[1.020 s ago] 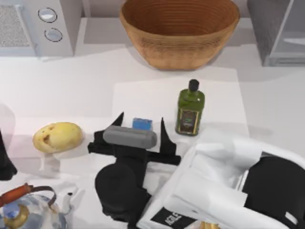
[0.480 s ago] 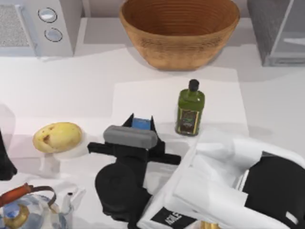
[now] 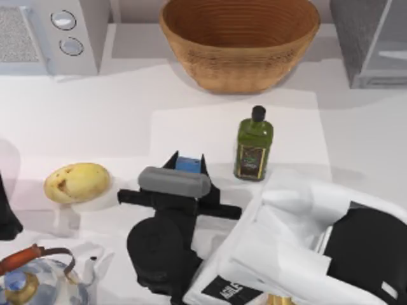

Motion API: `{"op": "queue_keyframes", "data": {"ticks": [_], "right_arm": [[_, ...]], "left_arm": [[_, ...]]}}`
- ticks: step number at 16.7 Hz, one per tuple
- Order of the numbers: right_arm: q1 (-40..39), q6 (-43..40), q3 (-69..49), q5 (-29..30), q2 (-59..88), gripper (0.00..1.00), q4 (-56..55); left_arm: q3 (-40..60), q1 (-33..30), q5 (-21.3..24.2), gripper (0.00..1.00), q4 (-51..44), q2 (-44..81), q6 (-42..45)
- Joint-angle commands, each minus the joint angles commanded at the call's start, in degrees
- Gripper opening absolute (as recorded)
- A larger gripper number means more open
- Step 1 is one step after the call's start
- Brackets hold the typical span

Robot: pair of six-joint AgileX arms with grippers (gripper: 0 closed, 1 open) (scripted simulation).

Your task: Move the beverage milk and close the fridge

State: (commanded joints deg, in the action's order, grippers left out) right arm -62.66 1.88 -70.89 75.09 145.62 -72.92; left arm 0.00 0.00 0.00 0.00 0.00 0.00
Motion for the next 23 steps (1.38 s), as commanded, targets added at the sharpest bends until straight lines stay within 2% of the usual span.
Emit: {"op": "queue_keyframes", "data": {"ticks": [10,20,23], "right_arm": [[-1.2,-1.9,-2.3,-0.9,-1.9,0.0,7.1],[-0.3,0.4,1.3,-0.1,-5.5,0.0,4.6],[-0.4,1.3,1.8,-2.4,-9.1,0.0,3.0]], "left_arm": [[0.0,0.0,0.0,1.0,0.0,0.0,0.0],[0.0,0.0,0.0,1.0,0.0,0.0,0.0],[0.0,0.0,0.0,1.0,0.0,0.0,0.0]]}}
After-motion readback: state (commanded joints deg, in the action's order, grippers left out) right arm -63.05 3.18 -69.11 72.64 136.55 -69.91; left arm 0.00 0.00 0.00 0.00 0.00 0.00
